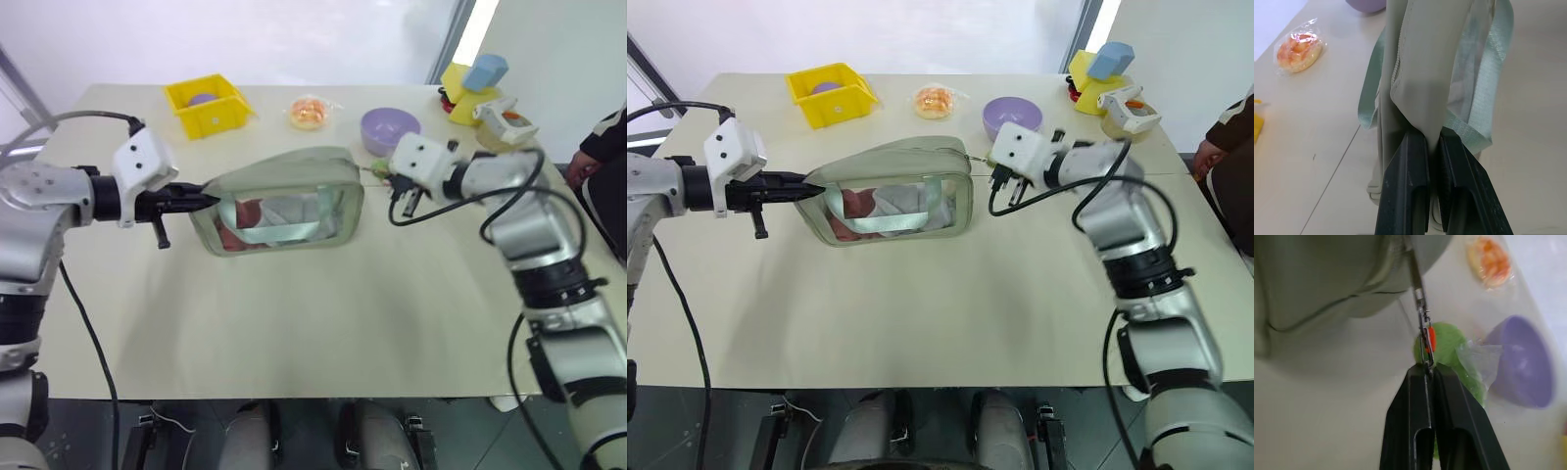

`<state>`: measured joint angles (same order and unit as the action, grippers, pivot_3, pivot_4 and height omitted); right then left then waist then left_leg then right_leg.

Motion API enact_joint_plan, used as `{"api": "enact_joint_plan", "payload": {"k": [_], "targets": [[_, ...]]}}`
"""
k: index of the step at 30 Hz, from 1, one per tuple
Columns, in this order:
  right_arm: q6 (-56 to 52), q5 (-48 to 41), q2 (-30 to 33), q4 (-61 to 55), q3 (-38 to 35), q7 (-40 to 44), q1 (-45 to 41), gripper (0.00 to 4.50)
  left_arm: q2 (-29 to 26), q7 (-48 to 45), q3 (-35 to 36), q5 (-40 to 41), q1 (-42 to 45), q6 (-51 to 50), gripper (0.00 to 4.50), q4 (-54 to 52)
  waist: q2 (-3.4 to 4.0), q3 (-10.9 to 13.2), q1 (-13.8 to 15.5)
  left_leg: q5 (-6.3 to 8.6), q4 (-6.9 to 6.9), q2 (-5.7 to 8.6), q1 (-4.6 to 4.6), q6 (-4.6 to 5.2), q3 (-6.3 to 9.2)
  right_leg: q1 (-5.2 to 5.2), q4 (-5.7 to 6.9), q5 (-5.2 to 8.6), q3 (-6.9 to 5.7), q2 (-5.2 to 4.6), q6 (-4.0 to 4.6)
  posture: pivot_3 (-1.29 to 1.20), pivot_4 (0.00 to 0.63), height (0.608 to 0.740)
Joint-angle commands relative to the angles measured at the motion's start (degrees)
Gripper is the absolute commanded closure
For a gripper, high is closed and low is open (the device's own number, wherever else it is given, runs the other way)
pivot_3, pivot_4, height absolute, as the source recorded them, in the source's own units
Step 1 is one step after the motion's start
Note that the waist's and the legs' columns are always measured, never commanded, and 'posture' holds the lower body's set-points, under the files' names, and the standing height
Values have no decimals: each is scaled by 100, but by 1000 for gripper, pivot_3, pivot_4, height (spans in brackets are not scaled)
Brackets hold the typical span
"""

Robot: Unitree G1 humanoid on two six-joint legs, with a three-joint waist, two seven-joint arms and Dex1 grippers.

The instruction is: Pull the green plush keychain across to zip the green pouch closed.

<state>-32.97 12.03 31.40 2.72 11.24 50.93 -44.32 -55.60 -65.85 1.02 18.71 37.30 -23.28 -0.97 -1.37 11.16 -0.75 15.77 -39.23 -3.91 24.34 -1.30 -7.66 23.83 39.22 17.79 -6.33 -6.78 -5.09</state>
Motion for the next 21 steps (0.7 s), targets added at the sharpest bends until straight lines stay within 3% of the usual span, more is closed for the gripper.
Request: {"api": "enact_joint_plan", "payload": {"k": [1,5,10,14,19,20,21], "targets": [[-365,-164,-342,-164,-3,-344,203,4486,57,25,-4,-37,53,-22,4500,-10,2,0,3,0,0,1,0,0,0,0,1,0,0,0,0,0,150,739],[-306,-231,-594,-56,260,-470,499,4486,143,44,-24,-65,106,-52,4500,-8,1,-1,7,0,0,1,-2,0,4,-3,0,0,0,0,0,0,150,739],[296,-71,-179,155,469,-370,584,4486,245,100,-17,-113,97,-66,4500,-27,1,-2,7,0,0,1,-13,1,6,-15,-2,0,-1,0,0,0,150,739],[-499,-1102,268,-376,-402,440,243,3102,358,245,347,282,125,-609,2962,-9,2,-1,33,1,0,2,-18,1,12,-25,-4,0,-5,0,0,0,150,739],[-1576,-2117,990,-1206,-1030,1042,78,490,168,402,1145,1016,-19,-1643,396,-122,3,0,-10,2,1,1,-6,4,17,-15,-9,0,-7,0,0,0,150,739],[-1875,-2402,1016,-1423,-1197,1096,44,24,90,428,1310,1135,-123,-1847,5,-211,3,0,-43,2,2,-1,-9,4,17,-16,-8,0,-7,2,0,0,150,739],[-2146,-2653,1009,-1610,-1337,1100,2,24,22,465,1441,1223,-222,-2009,5,-290,3,0,-62,2,5,-2,-13,3,15,-16,-7,0,-5,3,0,0,150,739]]}}
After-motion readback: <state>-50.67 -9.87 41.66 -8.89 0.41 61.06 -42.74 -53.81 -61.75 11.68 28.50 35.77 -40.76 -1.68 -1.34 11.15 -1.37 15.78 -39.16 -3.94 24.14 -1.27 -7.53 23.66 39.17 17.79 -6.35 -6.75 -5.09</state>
